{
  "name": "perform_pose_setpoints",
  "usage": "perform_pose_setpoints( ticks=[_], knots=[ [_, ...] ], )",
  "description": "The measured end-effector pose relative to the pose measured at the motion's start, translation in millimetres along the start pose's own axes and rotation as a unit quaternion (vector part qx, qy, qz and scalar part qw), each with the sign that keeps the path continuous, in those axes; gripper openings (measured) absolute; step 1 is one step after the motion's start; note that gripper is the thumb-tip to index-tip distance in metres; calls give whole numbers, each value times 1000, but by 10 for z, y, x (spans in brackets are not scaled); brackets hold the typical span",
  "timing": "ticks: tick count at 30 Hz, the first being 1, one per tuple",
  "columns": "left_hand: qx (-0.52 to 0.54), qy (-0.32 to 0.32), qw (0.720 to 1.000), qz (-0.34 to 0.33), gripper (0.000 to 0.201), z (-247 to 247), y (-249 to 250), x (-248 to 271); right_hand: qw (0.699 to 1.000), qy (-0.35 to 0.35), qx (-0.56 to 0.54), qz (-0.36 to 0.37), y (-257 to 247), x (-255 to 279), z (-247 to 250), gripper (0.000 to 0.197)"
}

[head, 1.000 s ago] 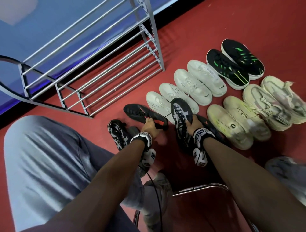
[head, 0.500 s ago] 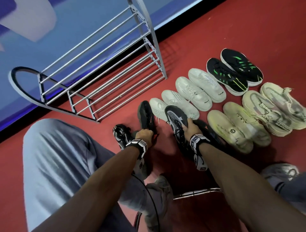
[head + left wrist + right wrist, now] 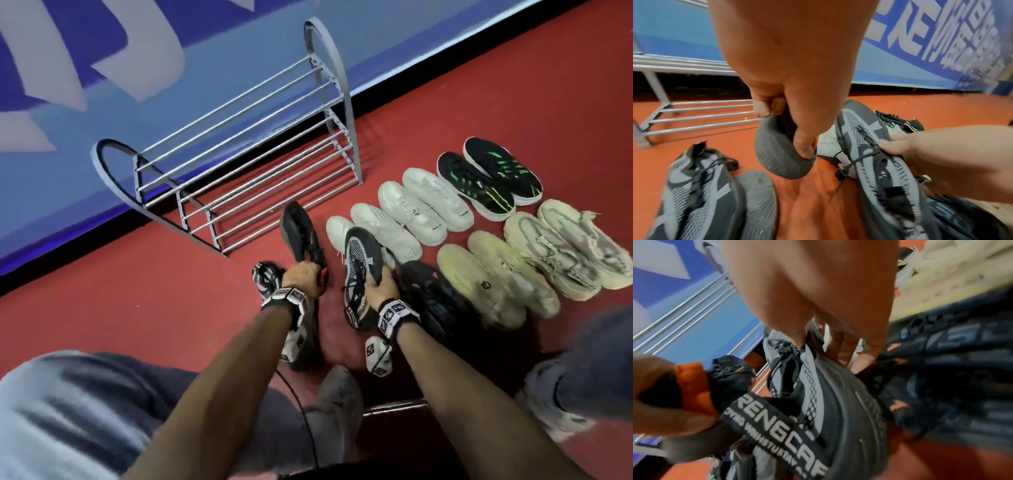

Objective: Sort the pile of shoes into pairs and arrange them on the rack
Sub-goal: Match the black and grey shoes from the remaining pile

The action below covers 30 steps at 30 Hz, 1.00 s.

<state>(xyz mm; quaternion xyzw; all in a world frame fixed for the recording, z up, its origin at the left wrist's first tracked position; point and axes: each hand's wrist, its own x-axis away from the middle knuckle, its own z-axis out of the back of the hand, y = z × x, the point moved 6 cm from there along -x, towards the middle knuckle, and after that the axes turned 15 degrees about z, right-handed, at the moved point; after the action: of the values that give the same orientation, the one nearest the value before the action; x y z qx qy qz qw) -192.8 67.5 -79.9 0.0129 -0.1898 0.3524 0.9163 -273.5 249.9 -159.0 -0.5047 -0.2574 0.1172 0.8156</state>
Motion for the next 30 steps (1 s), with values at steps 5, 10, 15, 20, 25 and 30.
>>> perform_pose_setpoints(
  ticks=[5,10,15,20,25,30],
  knots=[
    [47,-18,998,46,49,-266,-717,141,985,-118,118,38,164,-130,75,54],
    [29,-70,984,160,35,-697,-1550,293,979,-126,153,39,323,-215,114,44],
    [77,-84,968,222,35,-990,-2038,434,982,-137,130,32,541,-233,30,41],
    [122,-212,927,284,33,-1336,-2112,446,981,-144,130,12,896,-178,46,34],
    [139,-91,958,232,41,-1061,-1782,69,977,-169,132,1,964,-323,99,40],
    [115,-111,973,165,77,-1091,-1351,-128,980,-147,136,2,996,-343,79,34]
  ],
)
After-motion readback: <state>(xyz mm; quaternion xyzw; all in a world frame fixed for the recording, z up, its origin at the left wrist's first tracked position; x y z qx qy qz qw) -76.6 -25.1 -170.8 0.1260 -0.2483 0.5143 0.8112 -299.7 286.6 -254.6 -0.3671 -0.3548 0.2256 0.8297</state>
